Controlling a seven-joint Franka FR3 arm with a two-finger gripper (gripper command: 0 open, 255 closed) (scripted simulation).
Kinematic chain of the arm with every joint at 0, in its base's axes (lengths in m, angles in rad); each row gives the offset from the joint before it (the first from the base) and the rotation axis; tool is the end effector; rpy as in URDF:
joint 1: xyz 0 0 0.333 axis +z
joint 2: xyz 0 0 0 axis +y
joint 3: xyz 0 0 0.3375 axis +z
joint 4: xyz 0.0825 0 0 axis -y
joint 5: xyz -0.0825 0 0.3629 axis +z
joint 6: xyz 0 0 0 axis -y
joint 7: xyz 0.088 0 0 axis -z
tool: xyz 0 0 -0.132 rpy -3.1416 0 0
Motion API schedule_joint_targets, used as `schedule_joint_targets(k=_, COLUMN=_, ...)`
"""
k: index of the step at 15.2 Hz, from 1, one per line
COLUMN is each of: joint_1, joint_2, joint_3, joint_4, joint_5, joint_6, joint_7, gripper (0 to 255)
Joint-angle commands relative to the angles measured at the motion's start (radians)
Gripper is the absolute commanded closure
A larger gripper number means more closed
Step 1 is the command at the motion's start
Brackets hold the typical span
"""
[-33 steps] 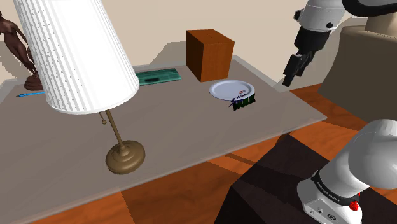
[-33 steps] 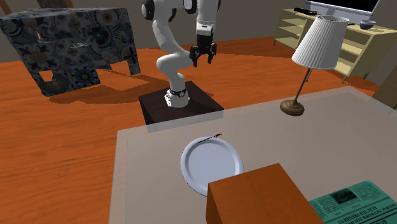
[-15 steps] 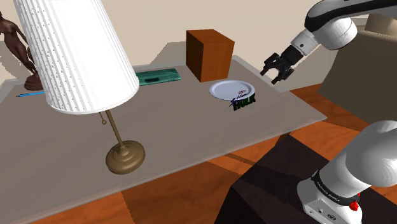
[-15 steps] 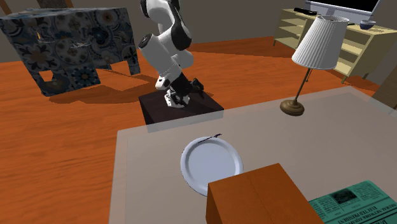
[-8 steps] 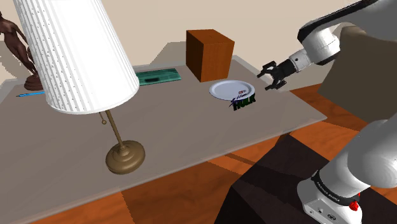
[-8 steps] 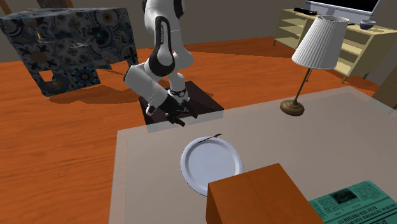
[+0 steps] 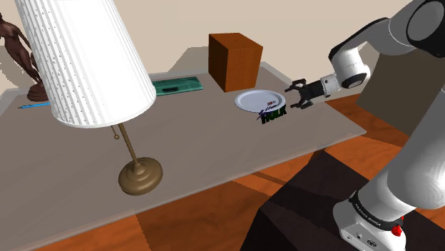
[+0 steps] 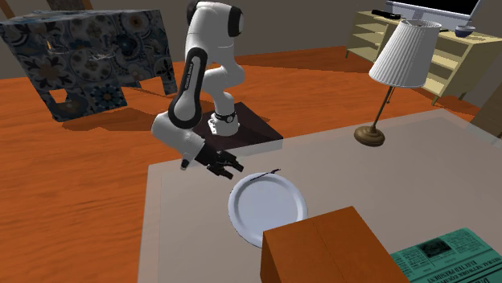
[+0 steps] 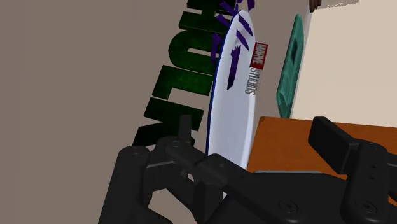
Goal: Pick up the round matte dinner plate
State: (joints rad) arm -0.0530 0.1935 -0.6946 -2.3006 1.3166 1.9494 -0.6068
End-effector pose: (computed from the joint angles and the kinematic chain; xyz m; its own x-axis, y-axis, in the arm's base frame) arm 0.4209 -0.2694 0.3020 0.6019 -0.7809 -0.1673 -0.5201 -0.2243 -0.8241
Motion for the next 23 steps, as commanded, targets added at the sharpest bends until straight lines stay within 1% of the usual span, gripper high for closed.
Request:
schedule_joint_targets(k=1, joint_1=-0.01, joint_2=0.037, joint_3=0.004, joint_4=0.007, joint_5=0.028, joint_6=-0.014, joint_7=-0.027, gripper=0)
schedule_joint_targets(k=4, joint_1=-0.02, joint_2=0.079, joint_3=0.014, joint_4=0.011, joint_5=0.059, joint_6=-0.023, joint_7=-0.062, gripper=0)
schedule_joint_targets(k=6, joint_1=-0.022, joint_2=0.087, joint_3=0.016, joint_4=0.012, joint_5=0.065, joint_6=-0.025, joint_7=-0.069, gripper=0)
schedule_joint_targets(k=7, joint_1=-0.021, joint_2=0.085, joint_3=0.016, joint_4=0.011, joint_5=0.065, joint_6=-0.024, joint_7=-0.069, gripper=255)
schedule_joint_targets(k=16, joint_1=-0.022, joint_2=0.087, joint_3=0.016, joint_4=0.012, joint_5=0.065, joint_6=-0.025, joint_7=-0.069, gripper=255)
schedule_joint_targets(k=23, joint_1=0.0, joint_2=-0.011, joint_3=-0.005, joint_4=0.005, joint_5=-0.008, joint_6=-0.003, joint_7=0.014, gripper=255)
